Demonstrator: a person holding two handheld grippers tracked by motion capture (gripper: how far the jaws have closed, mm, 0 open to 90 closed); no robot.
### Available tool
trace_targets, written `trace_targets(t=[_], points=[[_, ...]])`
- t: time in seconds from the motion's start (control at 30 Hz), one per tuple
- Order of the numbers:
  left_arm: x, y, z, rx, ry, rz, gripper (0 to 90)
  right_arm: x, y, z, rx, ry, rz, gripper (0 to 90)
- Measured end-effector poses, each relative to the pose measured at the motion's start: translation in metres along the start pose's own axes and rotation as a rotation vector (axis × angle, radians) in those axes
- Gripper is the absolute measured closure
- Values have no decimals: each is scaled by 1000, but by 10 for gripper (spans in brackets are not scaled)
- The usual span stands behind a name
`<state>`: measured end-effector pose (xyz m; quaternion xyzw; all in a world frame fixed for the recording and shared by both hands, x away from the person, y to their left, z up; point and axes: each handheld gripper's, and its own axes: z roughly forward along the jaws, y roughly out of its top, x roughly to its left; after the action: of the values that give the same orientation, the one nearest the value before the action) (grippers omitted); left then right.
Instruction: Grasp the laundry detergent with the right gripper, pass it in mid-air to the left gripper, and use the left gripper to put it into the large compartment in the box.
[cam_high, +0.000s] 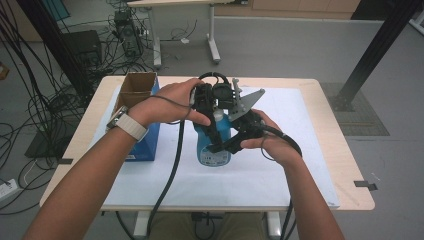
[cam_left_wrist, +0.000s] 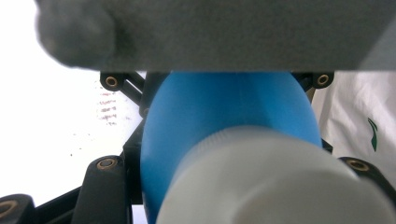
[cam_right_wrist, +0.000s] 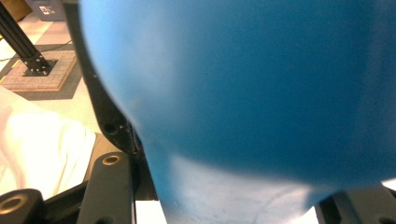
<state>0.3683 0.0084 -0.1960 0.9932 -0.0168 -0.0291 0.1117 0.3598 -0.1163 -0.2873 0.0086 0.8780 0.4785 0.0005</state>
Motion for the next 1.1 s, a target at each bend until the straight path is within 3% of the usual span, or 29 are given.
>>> trace_targets(t=[1.1], points=[[-4,0,-5,11,12,-18,403,0,1,0,-27,7,-30,419]])
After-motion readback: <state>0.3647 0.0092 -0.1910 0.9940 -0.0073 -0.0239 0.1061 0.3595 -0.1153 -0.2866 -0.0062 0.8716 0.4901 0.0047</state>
